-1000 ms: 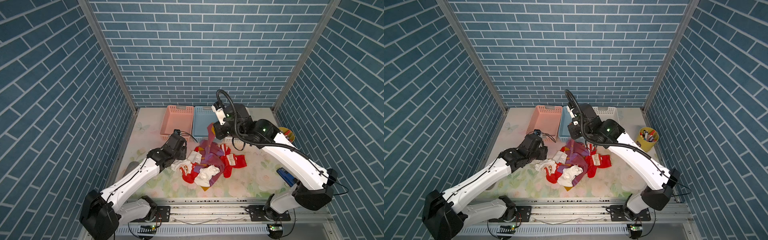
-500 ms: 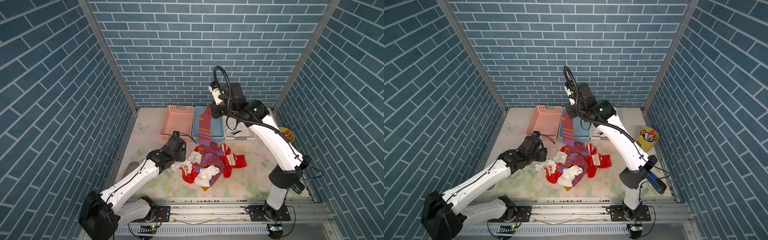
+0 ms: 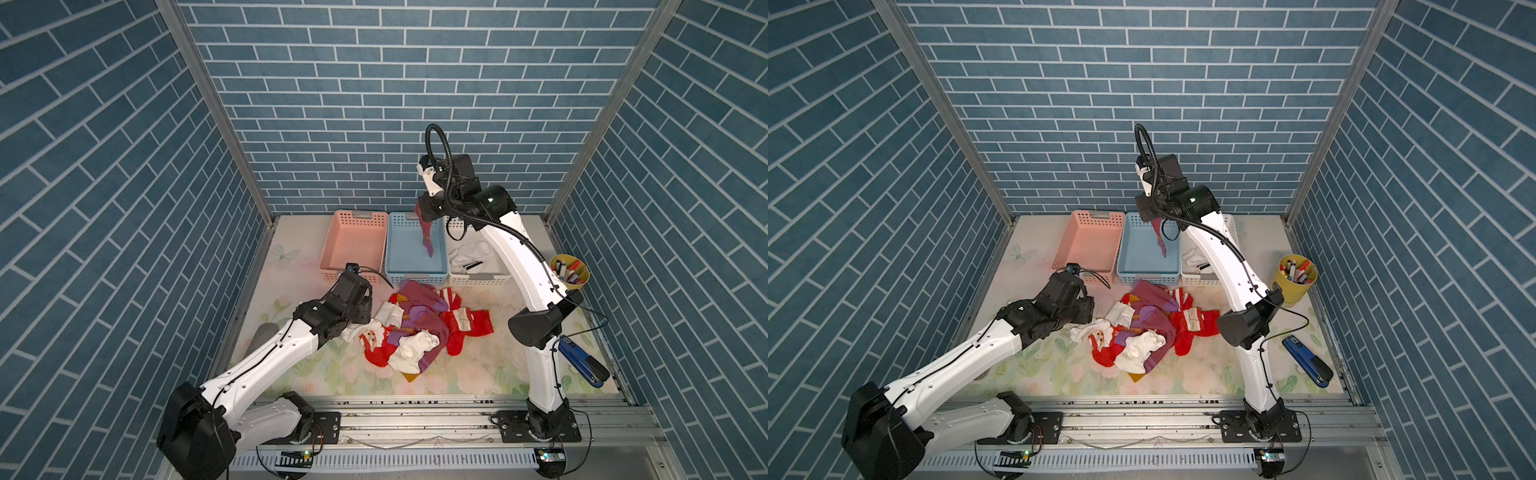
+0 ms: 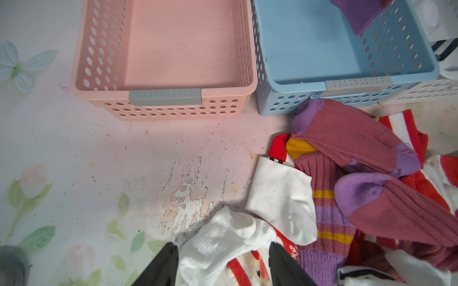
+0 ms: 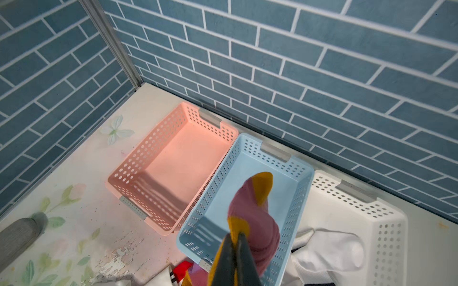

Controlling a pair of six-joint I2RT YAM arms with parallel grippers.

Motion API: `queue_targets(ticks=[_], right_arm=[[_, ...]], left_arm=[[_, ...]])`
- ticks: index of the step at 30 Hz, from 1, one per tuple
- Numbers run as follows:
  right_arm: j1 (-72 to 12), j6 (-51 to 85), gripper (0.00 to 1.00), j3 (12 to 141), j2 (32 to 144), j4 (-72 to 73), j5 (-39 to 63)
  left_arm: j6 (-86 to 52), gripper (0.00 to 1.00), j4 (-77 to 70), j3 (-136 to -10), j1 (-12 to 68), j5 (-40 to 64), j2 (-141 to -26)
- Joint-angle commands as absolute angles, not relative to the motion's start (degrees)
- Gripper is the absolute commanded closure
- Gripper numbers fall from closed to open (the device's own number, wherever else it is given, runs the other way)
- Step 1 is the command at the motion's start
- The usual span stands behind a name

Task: Sort the socks into the basket by color
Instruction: Place the sock in the bin.

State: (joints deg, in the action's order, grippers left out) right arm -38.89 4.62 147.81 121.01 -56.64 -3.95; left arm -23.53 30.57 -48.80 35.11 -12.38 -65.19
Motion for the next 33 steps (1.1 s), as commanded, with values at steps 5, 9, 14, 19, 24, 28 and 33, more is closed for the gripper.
queue_targets(ticks=[5,9,14,19,24,28,33], right_arm=[[-38.9,4.0,1.00,146.8,121.6,-55.9,-1.4],[-37.9,4.7,1.00,145.8,123.3,-55.0,-1.4],[-35.9,5.0,1.00,144.1,127.8,-54.1,-4.1],[-34.2,5.5,1.00,142.8,130.2,-53.0,-6.2],[-34.0,5.8,1.00,141.4,131.8,-52.3,-4.3],[-34.1,7.2,0.94,139.0,132.3,-52.3,2.0],[-34.2,8.6,0.68,131.6,127.6,-48.8,4.2]], left_arm=[[-23.3,0.35,31.7,-48.6,34.7,-13.5,-64.9],[-23.2,0.35,32.2,-48.8,34.6,-13.7,-65.1],[-23.2,0.35,32.8,-48.9,34.5,-13.9,-64.4],[-23.2,0.35,33.6,-48.9,34.5,-14.4,-63.5],[-23.3,0.34,33.9,-48.7,34.5,-14.5,-62.8],[-23.4,0.34,33.9,-48.6,34.5,-14.4,-62.5],[-23.5,0.34,33.7,-48.3,34.5,-14.3,-62.4]])
